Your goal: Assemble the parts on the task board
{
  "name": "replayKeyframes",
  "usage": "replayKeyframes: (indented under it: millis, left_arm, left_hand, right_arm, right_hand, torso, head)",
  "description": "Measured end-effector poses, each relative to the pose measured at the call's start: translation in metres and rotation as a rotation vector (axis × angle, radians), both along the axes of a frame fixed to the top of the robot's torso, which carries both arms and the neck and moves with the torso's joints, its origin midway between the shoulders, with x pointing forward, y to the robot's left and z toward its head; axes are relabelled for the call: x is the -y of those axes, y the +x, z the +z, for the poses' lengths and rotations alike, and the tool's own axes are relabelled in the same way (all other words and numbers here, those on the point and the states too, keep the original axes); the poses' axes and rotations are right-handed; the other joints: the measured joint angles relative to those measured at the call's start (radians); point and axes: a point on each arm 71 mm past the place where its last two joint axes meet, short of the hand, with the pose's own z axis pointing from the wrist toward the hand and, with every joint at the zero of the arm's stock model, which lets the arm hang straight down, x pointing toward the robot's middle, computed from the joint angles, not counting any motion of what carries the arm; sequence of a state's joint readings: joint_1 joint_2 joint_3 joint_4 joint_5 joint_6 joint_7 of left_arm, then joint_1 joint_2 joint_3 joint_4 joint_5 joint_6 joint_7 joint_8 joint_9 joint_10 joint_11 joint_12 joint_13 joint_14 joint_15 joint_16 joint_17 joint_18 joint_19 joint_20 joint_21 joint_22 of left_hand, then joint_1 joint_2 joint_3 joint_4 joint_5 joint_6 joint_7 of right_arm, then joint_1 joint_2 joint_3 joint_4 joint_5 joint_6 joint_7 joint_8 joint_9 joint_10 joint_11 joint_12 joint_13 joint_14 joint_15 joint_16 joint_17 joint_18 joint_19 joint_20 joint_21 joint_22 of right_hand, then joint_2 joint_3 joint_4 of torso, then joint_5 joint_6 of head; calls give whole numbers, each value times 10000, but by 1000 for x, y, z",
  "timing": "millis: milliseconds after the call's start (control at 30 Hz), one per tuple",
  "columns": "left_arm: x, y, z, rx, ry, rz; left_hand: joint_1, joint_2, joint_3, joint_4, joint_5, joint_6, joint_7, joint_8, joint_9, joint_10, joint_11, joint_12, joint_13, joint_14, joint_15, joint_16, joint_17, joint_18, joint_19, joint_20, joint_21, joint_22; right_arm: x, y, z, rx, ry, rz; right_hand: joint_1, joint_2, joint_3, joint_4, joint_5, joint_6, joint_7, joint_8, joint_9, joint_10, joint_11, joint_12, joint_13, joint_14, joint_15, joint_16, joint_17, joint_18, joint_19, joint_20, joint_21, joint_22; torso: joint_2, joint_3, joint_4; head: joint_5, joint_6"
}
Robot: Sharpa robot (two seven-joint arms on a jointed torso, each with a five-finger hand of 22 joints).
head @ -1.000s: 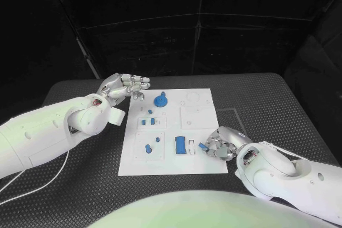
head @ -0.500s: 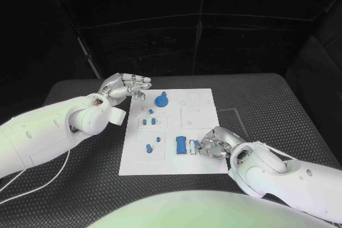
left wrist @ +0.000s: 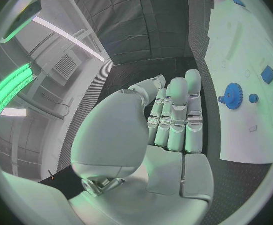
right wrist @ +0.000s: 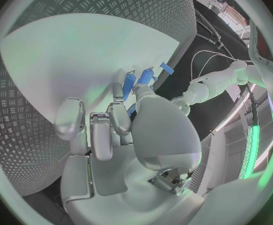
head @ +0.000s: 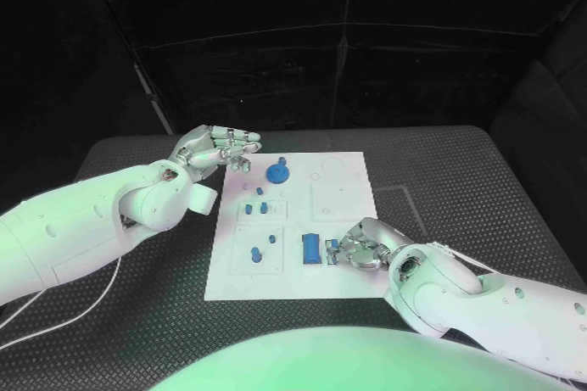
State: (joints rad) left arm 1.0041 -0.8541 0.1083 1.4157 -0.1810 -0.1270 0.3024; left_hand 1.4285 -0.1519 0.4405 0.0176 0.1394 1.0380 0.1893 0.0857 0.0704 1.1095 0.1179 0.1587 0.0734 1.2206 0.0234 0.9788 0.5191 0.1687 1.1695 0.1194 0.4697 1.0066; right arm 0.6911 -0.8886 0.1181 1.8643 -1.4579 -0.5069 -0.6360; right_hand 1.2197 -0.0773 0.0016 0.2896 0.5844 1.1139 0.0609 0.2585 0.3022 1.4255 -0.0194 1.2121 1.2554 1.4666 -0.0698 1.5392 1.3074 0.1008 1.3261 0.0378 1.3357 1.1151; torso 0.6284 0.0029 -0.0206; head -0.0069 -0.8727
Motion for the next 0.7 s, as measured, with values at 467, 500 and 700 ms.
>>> replayKeyframes:
  millis: [467,500,700]
  left_arm:
    - [0,0,0,-36,15,-8]
    - [0,0,0,-37,15,-9]
    - [0,0,0,-52,21,-12]
  left_hand:
    - [0,0,0,0,0,0,0,0,0,0,0,0,0,0,0,0,0,0,0,0,0,0]
    - [0,0,0,0,0,0,0,0,0,0,0,0,0,0,0,0,0,0,0,0,0,0]
    - [0,0,0,0,0,0,0,0,0,0,0,0,0,0,0,0,0,0,0,0,0,0]
  right_arm:
    - [-1,1,-1,-9,32,-16]
    - [-1,1,-1,-9,31,-15]
    - [-1,1,0,-11,27,-7]
  right_hand:
    - [-298,-23,-490,16,-1202,-1,1,0,85,1,0,-1,19,0,0,0,-1,0,-1,0,0,8]
    - [-324,-22,-514,13,-1252,-1,1,0,87,0,0,-1,20,0,0,0,-1,0,0,0,0,8]
    - [-679,-7,-1101,28,-2794,-1,1,0,180,0,0,-1,32,0,0,0,-1,1,-1,0,0,-6]
  torso:
    - [-20,2,-13]
    - [-20,3,-13]
    - [-20,3,-13]
  head:
    - [44,0]
    - [46,0]
    - [63,0]
